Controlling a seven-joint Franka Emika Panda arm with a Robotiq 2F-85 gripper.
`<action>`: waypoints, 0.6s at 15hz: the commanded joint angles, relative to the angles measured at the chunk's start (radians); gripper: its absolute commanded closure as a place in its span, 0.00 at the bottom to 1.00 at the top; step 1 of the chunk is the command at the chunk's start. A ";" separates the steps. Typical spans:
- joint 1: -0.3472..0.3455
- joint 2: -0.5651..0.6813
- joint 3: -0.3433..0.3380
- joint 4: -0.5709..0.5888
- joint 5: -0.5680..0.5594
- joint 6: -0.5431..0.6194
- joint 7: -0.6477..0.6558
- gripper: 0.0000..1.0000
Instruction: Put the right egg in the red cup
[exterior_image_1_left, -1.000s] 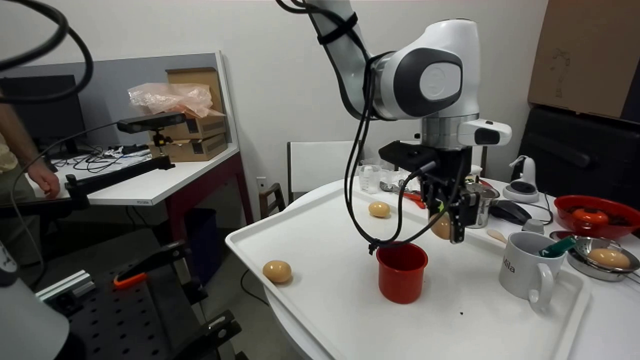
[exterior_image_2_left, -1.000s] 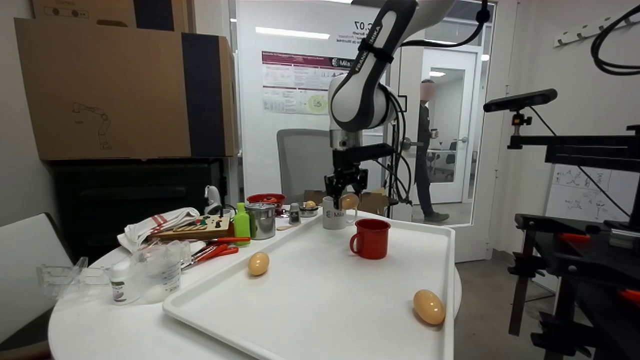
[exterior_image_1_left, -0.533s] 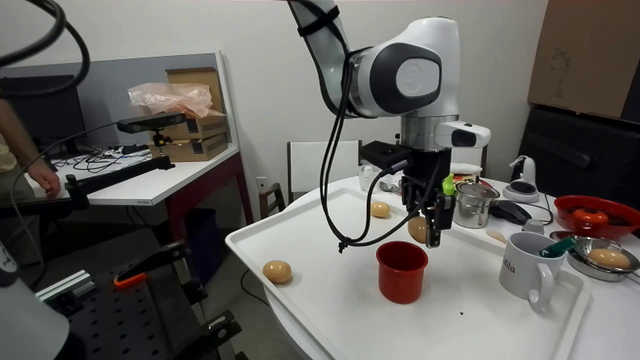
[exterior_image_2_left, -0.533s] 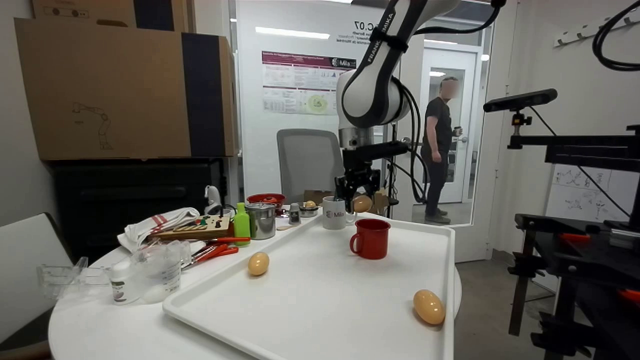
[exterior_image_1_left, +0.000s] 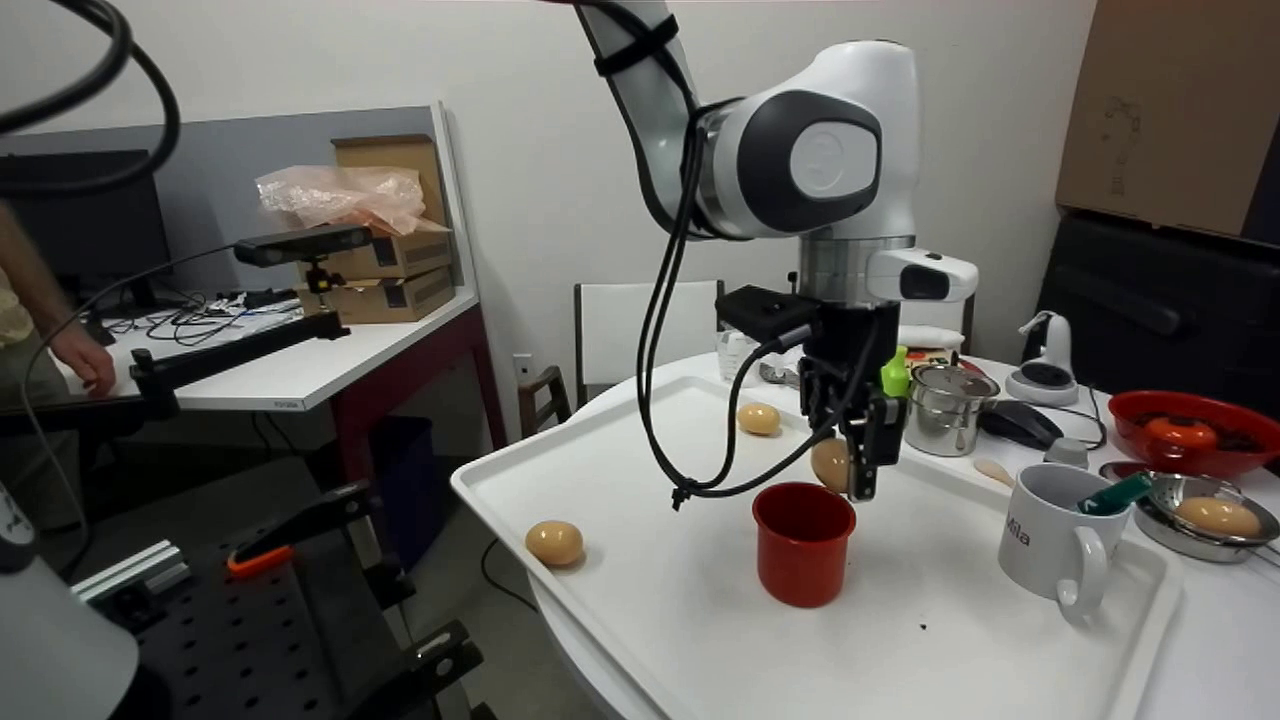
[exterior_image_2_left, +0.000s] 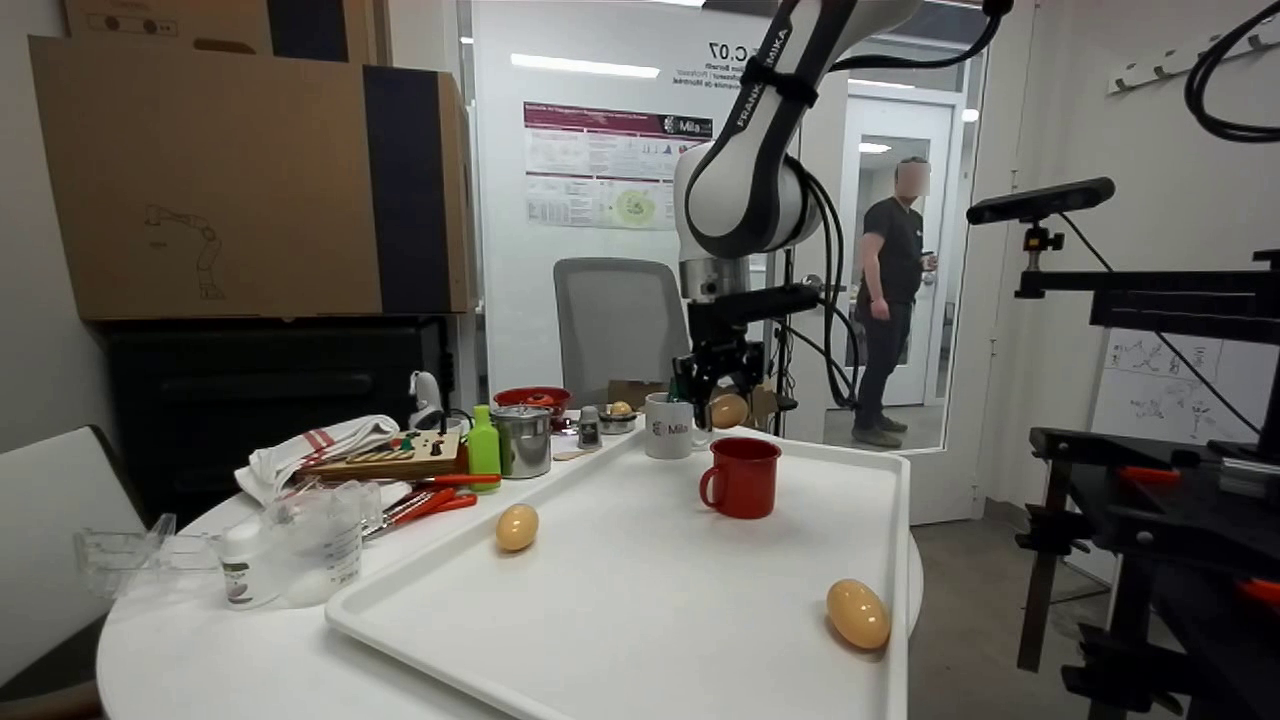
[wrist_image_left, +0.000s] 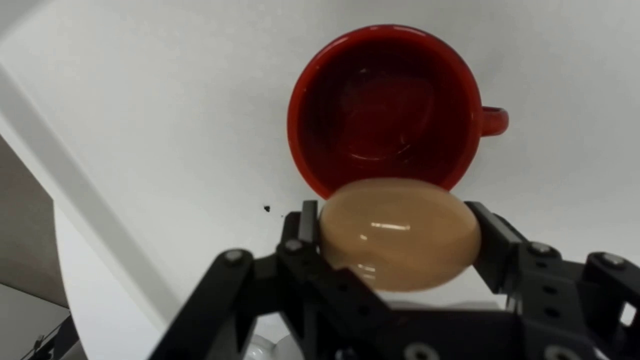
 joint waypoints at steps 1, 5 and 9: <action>-0.003 -0.010 0.002 -0.021 0.007 -0.007 0.006 0.55; -0.008 -0.021 0.005 -0.053 0.015 -0.001 0.005 0.55; -0.009 -0.021 0.014 -0.075 0.021 -0.002 -0.001 0.55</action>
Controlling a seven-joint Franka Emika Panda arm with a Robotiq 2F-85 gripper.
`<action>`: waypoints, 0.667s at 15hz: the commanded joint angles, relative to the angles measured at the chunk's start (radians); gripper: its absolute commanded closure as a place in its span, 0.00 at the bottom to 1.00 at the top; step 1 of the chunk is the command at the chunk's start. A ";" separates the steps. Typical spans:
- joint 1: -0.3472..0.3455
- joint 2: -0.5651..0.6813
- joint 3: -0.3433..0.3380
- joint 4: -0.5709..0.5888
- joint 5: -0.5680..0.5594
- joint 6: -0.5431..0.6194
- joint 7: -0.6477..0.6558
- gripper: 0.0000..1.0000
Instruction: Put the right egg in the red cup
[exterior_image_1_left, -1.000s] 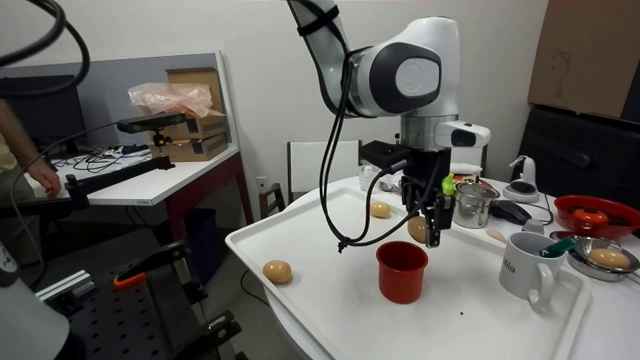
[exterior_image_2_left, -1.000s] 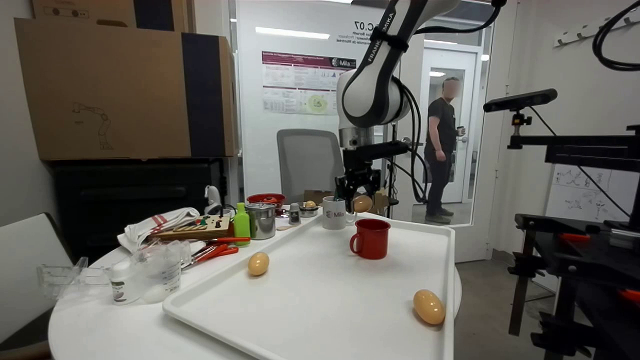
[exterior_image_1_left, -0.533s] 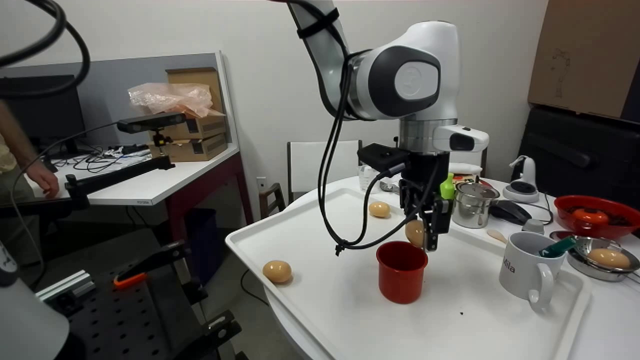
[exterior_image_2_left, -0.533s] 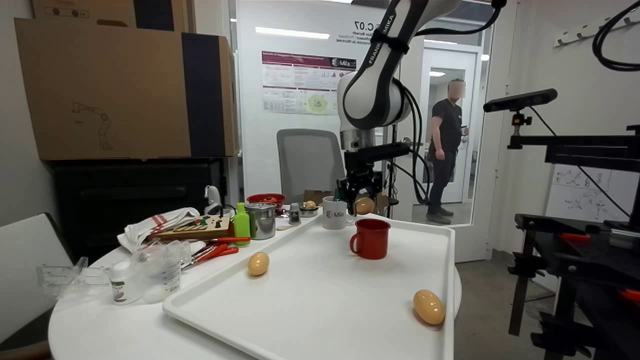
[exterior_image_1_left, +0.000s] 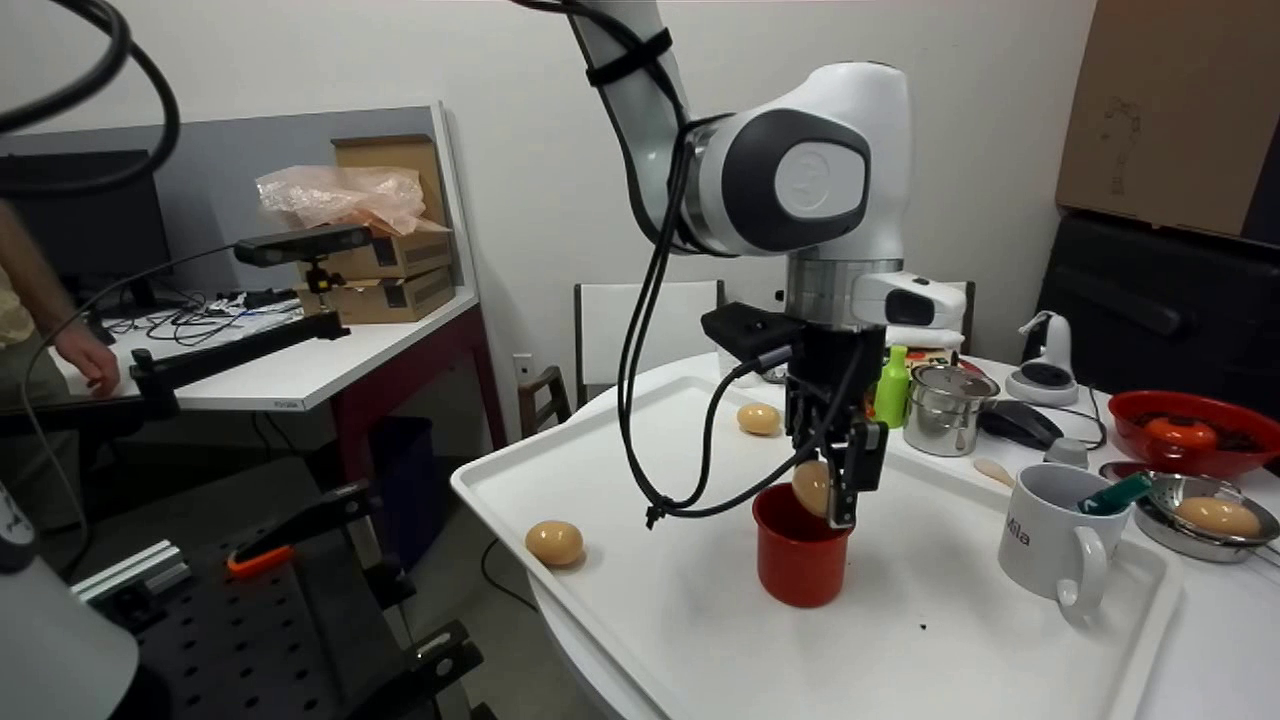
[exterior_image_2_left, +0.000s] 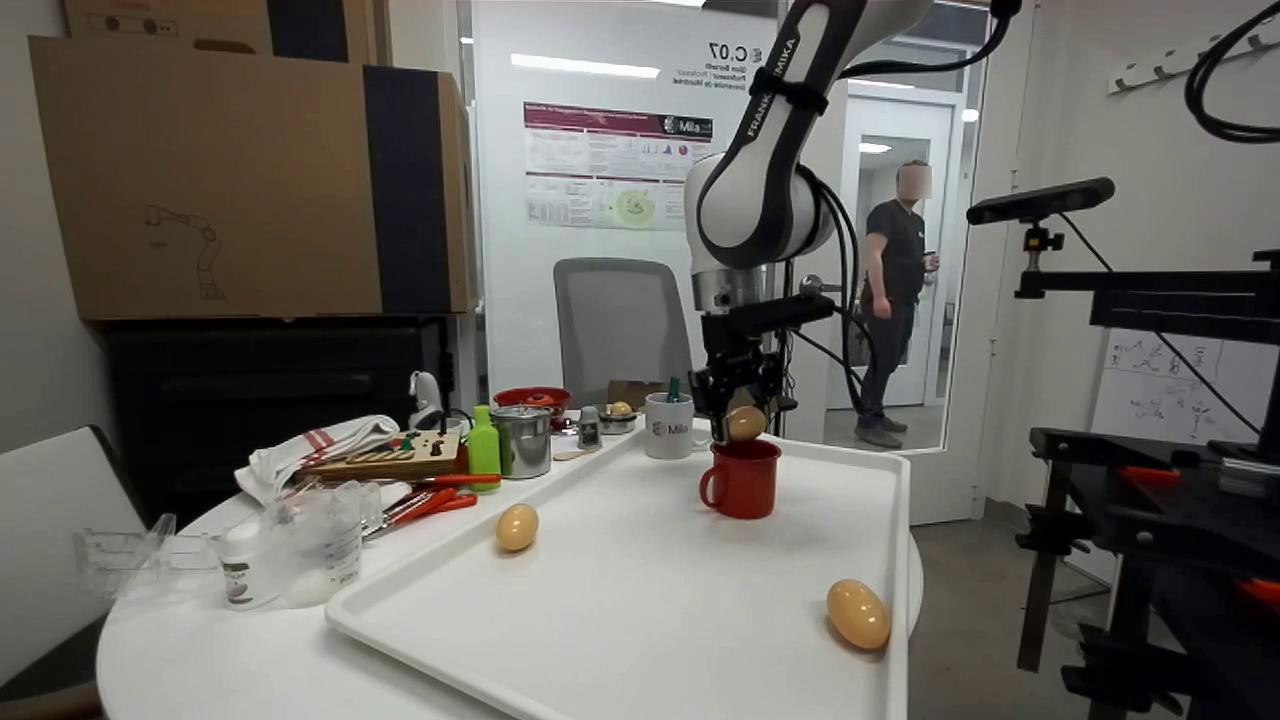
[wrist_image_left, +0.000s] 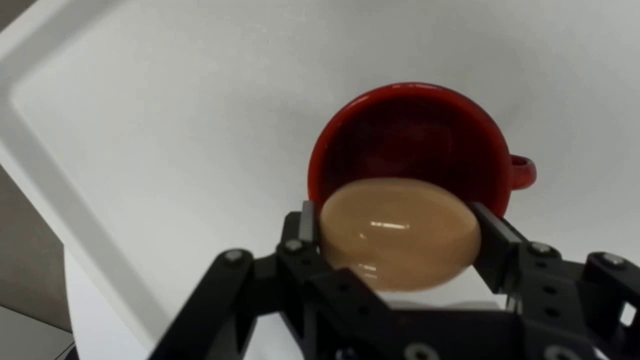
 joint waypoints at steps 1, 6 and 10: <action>-0.004 -0.020 0.014 -0.033 0.016 -0.004 0.001 0.26; -0.002 -0.026 0.018 -0.040 0.022 0.002 0.003 0.00; 0.008 -0.024 0.012 -0.036 0.008 0.022 -0.001 0.00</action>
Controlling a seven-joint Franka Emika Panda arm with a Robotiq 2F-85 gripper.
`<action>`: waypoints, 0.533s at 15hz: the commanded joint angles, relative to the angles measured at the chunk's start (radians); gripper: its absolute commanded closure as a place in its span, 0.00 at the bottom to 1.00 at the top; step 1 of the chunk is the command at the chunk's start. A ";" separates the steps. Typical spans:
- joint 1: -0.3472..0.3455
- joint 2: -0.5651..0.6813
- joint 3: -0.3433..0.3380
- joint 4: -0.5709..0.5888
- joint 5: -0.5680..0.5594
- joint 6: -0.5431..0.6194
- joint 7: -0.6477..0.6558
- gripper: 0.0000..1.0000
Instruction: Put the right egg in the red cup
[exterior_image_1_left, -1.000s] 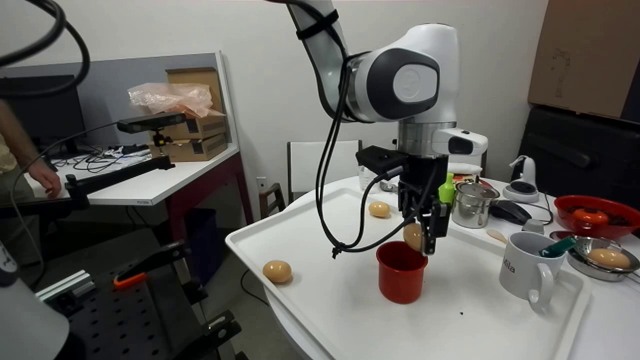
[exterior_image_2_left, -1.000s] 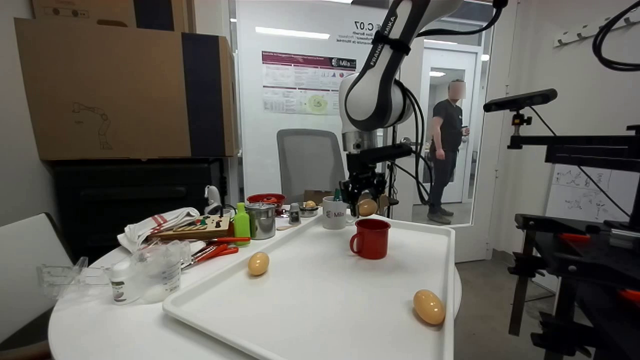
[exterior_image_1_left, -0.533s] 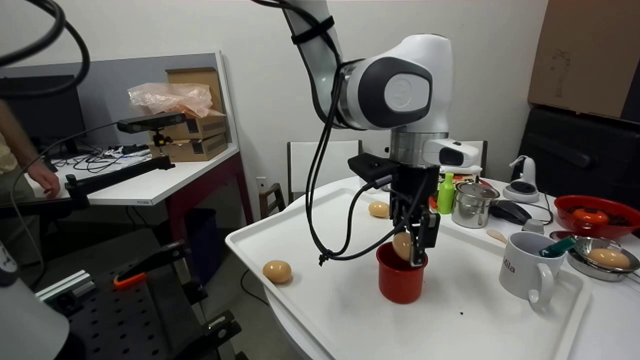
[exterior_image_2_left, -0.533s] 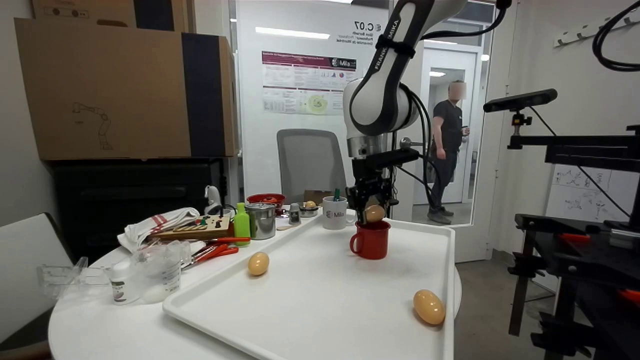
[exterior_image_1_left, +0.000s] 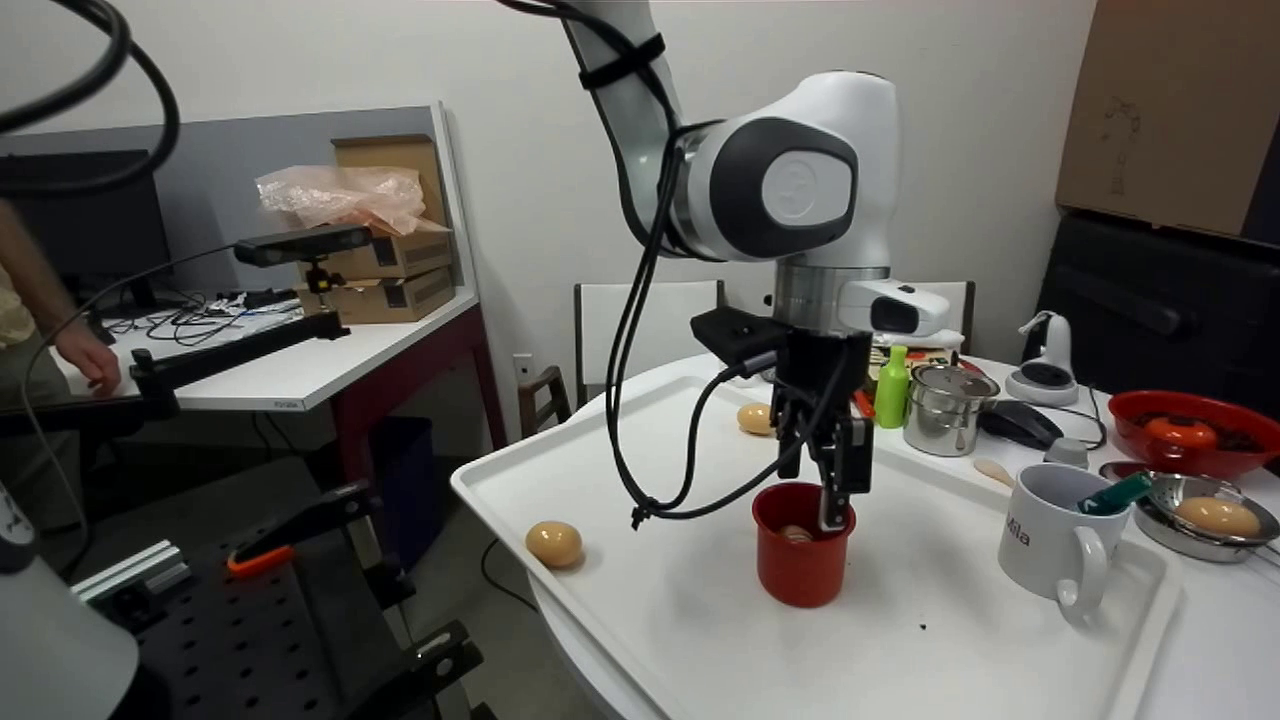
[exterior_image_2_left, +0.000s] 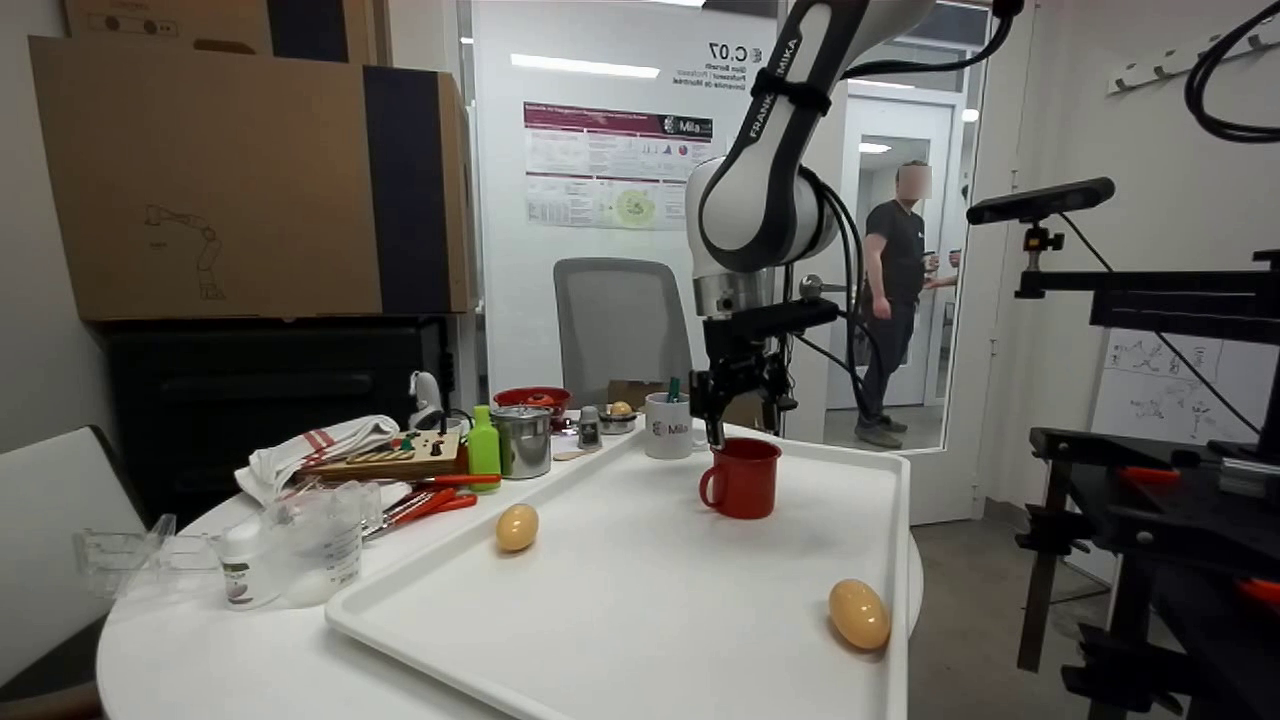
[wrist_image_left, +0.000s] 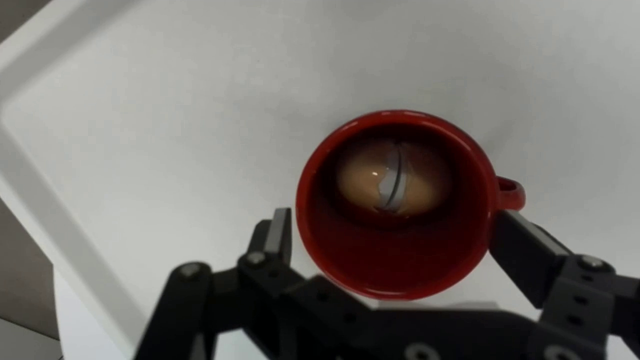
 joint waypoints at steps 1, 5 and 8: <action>0.008 -0.020 0.004 -0.014 -0.008 0.026 -0.014 0.00; 0.010 -0.040 0.035 -0.029 -0.026 0.117 -0.090 0.00; 0.007 -0.064 0.059 -0.047 -0.031 0.197 -0.149 0.00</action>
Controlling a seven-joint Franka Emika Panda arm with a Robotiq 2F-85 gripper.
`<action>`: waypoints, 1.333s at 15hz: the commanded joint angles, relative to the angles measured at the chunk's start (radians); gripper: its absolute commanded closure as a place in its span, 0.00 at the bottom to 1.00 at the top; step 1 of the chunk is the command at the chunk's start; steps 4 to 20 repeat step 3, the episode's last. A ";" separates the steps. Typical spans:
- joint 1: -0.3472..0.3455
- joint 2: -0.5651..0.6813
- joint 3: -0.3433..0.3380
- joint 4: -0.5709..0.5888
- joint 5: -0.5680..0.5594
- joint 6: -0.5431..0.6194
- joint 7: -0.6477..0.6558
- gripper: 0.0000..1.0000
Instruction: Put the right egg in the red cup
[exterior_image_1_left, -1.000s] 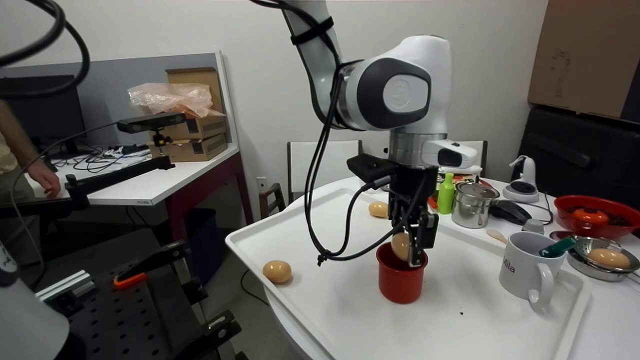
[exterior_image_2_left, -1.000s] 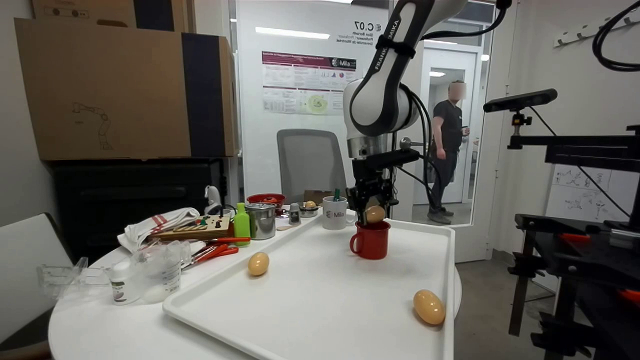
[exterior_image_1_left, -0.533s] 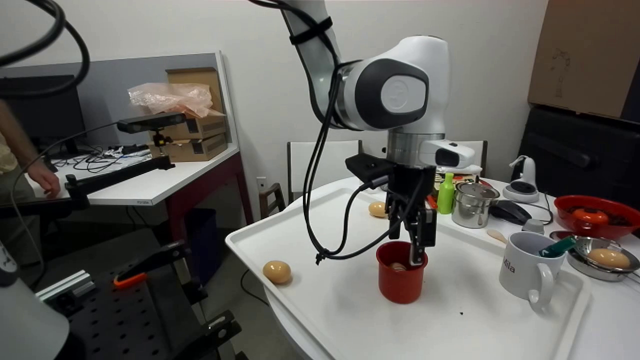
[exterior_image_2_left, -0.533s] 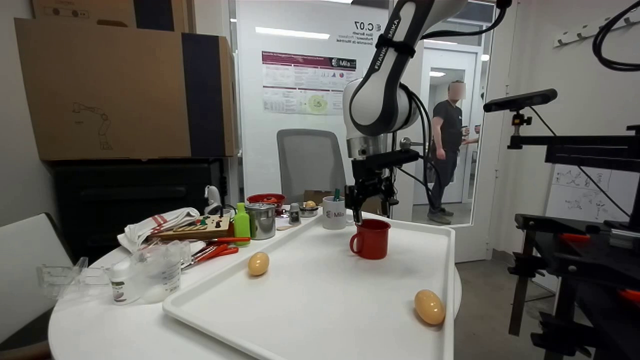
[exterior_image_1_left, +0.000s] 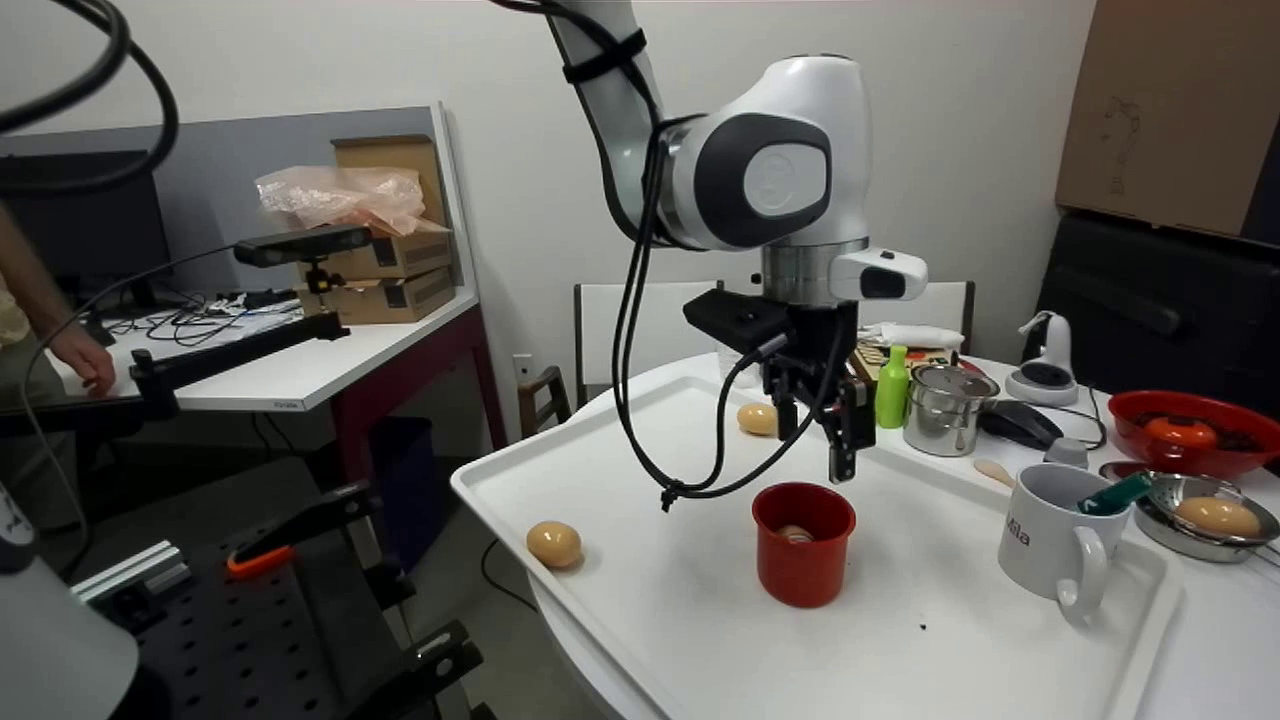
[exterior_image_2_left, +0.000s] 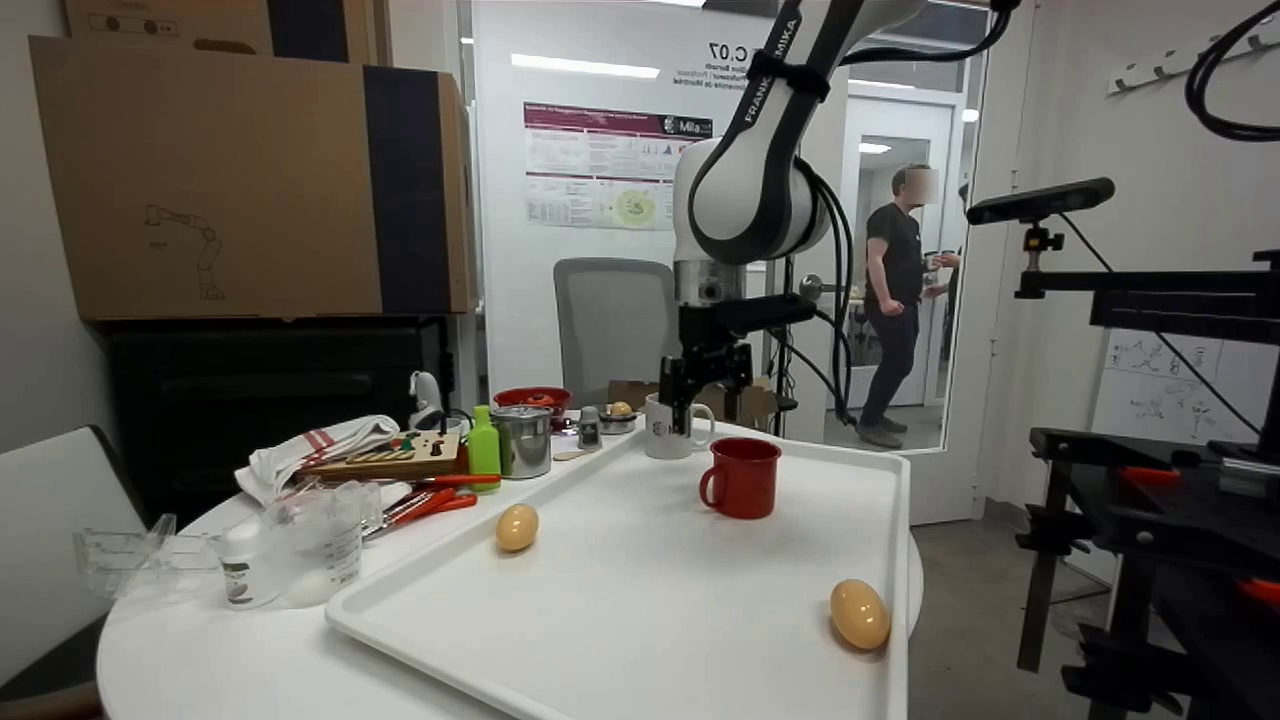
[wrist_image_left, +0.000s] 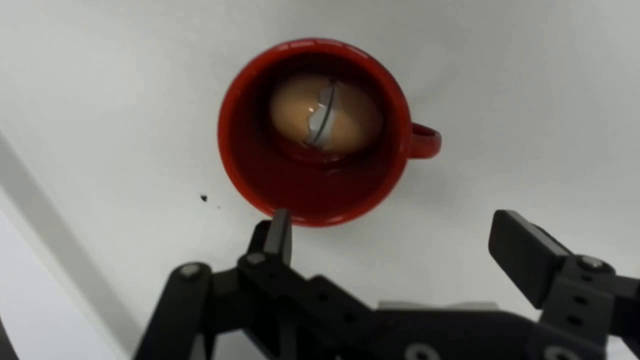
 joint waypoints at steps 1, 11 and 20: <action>0.001 -0.004 0.006 0.001 0.001 0.022 -0.020 0.00; 0.001 -0.014 0.014 -0.002 0.000 0.043 -0.039 0.00; 0.001 -0.014 0.014 -0.002 0.000 0.043 -0.039 0.00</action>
